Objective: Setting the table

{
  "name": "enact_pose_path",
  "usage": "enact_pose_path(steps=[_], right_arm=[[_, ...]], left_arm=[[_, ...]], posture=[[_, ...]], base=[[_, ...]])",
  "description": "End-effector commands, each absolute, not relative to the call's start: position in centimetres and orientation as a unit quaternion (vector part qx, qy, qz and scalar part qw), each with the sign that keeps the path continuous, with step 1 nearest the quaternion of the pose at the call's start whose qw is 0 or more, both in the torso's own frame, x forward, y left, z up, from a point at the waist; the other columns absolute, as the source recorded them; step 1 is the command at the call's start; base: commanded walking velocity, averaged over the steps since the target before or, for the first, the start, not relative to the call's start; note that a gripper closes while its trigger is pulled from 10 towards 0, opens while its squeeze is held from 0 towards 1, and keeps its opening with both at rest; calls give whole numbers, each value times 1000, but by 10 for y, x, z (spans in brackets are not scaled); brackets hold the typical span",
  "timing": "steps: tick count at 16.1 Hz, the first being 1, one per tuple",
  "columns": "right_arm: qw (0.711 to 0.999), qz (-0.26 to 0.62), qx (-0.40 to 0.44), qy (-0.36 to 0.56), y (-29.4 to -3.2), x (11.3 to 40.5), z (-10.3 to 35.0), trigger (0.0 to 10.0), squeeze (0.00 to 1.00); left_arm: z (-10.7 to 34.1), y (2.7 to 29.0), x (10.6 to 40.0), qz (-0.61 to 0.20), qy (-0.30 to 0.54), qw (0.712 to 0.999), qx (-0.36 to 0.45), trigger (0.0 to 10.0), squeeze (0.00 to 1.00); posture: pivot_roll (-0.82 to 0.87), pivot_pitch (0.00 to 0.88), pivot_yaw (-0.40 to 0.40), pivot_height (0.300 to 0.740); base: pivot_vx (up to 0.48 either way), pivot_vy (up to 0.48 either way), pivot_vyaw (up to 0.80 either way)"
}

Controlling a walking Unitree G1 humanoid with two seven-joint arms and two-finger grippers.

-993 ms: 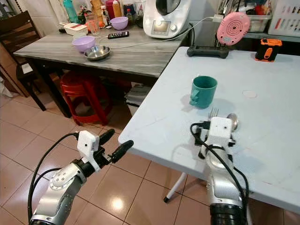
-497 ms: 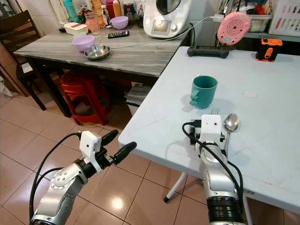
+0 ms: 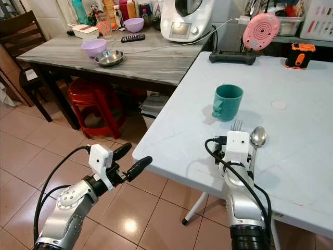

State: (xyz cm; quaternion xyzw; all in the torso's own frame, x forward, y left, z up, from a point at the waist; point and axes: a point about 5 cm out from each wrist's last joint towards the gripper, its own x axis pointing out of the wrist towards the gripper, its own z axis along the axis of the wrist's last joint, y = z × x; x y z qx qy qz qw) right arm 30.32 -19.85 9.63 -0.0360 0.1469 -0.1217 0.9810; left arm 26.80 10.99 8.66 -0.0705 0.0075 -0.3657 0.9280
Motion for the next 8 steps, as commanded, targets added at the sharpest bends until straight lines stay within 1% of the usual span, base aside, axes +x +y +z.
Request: enact_pose_path(steps=[1,2,3,4,8], right_arm=[[975,-141,-32,169,-206,297,89,10000,0],[974,-145,-25,173,-209,296,87,10000,0],[973,-148,-22,175,-211,295,85,6706,0],[972,-152,-18,177,-215,295,83,0,0],[968,-158,5,193,-224,295,76,0,0]], left_arm=[[91,112,272,-369,0,927,-67,10000,0],[91,112,272,-371,-1,926,-67,10000,0],[92,112,272,-373,-2,925,-67,10000,0],[93,111,272,-377,-4,924,-67,10000,0],[93,110,269,-401,-2,913,-69,10000,0]], posture=[[-171,18,93,740],[-171,18,93,740],[-171,18,94,740],[-171,18,94,740],[-167,13,95,740]], base=[[0,0,0],[0,0,0],[0,0,0],[0,0,0],[0,0,0]])
